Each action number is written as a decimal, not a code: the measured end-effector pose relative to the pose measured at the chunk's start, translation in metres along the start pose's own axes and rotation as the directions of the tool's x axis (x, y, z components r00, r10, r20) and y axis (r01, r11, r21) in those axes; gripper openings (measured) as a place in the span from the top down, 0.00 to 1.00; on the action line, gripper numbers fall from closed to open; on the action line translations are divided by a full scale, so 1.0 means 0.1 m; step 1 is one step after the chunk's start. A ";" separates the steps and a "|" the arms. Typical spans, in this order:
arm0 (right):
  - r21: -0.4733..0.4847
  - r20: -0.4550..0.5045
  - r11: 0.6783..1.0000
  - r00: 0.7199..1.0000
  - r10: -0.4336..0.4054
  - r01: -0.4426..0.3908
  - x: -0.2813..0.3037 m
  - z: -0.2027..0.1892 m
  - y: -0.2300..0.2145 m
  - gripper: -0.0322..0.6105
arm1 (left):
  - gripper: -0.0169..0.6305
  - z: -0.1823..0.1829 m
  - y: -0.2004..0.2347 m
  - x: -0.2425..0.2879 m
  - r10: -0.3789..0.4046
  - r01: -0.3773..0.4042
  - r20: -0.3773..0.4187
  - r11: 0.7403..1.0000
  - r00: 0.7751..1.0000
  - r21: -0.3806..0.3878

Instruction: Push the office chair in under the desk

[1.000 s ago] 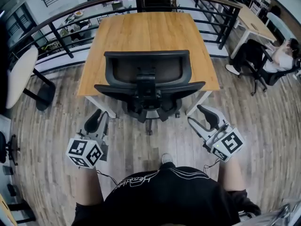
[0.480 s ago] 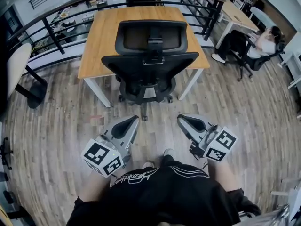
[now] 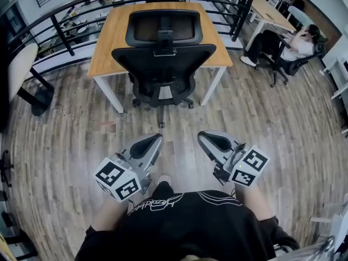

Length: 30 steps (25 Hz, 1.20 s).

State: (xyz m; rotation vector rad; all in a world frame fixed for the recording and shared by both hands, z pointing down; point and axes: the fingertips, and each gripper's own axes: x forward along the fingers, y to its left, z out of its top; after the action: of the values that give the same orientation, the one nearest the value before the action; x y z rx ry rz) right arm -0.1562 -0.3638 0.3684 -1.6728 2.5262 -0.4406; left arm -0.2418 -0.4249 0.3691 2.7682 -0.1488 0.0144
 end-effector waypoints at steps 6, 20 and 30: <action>0.020 0.033 0.999 0.999 0.025 -0.025 -0.68 -0.13 0.26 0.89 | 0.96 -0.28 -0.76 0.07 -0.009 0.009 -0.010 0.998 1.000 0.057; -0.088 0.077 0.993 0.993 0.084 -0.077 -1.39 -0.06 0.89 0.89 | 0.96 -0.34 -1.72 -0.22 0.000 -0.008 0.051 0.987 0.999 0.162; -0.134 0.109 0.986 0.987 0.115 -0.100 -1.57 0.08 1.03 0.89 | 0.96 -0.18 -1.93 -0.25 0.018 -0.036 0.081 0.973 0.997 0.228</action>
State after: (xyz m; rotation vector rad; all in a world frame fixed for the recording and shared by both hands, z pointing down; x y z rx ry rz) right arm -0.1829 -0.1850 0.3172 -1.5419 2.5915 -0.1699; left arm -0.2462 -0.2372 0.3155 2.9992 -0.2186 -0.0749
